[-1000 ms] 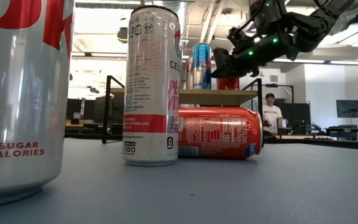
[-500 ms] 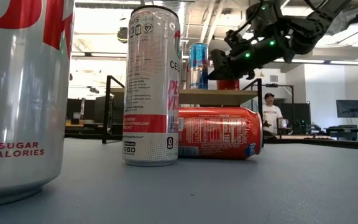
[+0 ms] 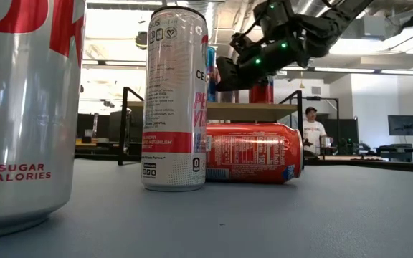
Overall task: Place canned beverage on shelf
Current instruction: Put the blue soda can on the shelf aligned with the other blue soda can
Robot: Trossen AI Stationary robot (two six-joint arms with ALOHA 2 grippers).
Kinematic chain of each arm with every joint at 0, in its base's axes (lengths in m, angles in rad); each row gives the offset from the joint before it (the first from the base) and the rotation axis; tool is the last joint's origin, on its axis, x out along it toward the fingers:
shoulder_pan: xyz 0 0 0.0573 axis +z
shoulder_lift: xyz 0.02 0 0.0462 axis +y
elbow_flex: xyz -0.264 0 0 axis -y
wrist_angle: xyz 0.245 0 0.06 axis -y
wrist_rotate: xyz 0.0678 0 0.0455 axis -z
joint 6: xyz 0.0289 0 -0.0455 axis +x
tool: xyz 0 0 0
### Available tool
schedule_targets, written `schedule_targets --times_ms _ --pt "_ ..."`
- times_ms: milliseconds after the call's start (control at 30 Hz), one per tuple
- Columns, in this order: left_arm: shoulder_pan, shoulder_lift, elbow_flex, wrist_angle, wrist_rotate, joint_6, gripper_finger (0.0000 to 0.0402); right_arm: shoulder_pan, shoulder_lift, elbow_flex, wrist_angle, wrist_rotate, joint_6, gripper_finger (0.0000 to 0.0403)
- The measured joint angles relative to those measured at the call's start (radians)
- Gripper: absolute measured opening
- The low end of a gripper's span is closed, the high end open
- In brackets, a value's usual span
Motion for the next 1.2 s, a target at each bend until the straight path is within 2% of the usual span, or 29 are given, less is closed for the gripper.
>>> schedule_targets --times_ms 133,300,400,567,967,1200 --pt "0.000 0.000 0.000 0.000 0.000 -0.003 0.0257 0.017 -0.026 0.025 -0.100 0.060 -0.005 0.0000" --pt "0.000 0.000 0.000 0.001 0.000 -0.006 0.0257 0.081 -0.104 0.002 -0.133 0.128 -0.048 0.0000" --pt "0.000 0.000 0.000 0.001 0.000 -0.006 0.0257 0.110 -0.146 -0.007 -0.191 0.136 -0.051 0.0000" --pt "0.000 0.000 0.000 0.001 -0.001 -0.005 0.0257 0.101 -0.112 -0.008 -0.162 0.133 -0.049 0.0000" --pt "0.000 0.000 0.000 0.001 -0.004 -0.008 0.0257 0.070 0.015 0.046 -0.065 0.039 -0.055 0.0000" --pt "0.000 0.000 0.000 0.000 -0.004 -0.006 0.0257 0.047 0.067 0.113 -0.077 -0.076 -0.065 0.0000"
